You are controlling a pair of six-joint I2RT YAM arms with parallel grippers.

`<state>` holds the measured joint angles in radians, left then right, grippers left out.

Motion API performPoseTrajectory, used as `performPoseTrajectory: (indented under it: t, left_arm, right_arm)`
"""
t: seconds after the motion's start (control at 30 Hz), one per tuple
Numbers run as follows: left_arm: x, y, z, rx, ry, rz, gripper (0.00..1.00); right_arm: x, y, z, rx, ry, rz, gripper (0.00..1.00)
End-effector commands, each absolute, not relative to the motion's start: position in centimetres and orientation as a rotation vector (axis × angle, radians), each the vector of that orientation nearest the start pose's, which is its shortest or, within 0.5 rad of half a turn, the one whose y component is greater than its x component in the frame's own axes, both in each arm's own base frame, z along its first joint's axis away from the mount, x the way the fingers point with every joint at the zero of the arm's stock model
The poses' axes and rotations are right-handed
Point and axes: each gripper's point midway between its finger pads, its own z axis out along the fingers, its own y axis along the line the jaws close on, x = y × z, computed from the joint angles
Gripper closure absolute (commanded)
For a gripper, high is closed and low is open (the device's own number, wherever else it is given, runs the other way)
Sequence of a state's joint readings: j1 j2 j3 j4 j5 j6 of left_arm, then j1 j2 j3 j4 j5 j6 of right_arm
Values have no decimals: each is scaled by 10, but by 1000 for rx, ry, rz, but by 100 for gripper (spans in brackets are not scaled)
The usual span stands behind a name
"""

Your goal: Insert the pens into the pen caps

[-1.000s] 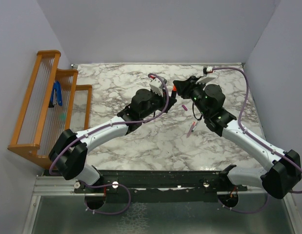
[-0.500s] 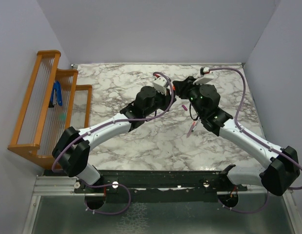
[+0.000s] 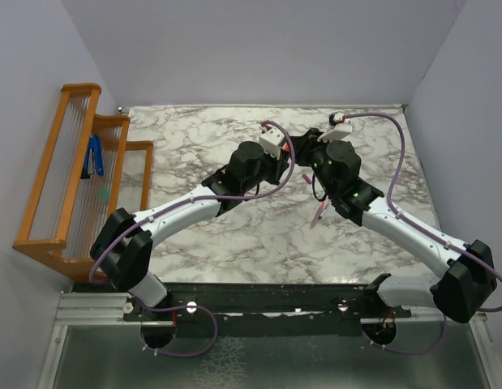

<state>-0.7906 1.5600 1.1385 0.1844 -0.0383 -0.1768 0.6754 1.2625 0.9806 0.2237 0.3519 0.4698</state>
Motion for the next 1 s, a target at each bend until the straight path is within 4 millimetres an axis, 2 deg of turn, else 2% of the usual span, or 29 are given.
performPoseTrajectory:
  t: [0.0, 0.27, 0.5, 0.97]
  left_arm:
    - [404, -317, 311, 301, 1578, -568, 100]
    - [412, -308, 327, 309, 1542, -622, 100]
    - [421, -291, 339, 310, 1512, -588, 100]
    - [432, -276, 342, 332, 1503, -437, 100]
  right_arm:
    - [333, 261, 243, -55, 1861, 615, 100]
    - [325, 269, 229, -85, 1888, 647, 100]
    - [321, 271, 217, -113, 1917, 633, 100]
    - [317, 280, 201, -172, 1993, 614, 100]
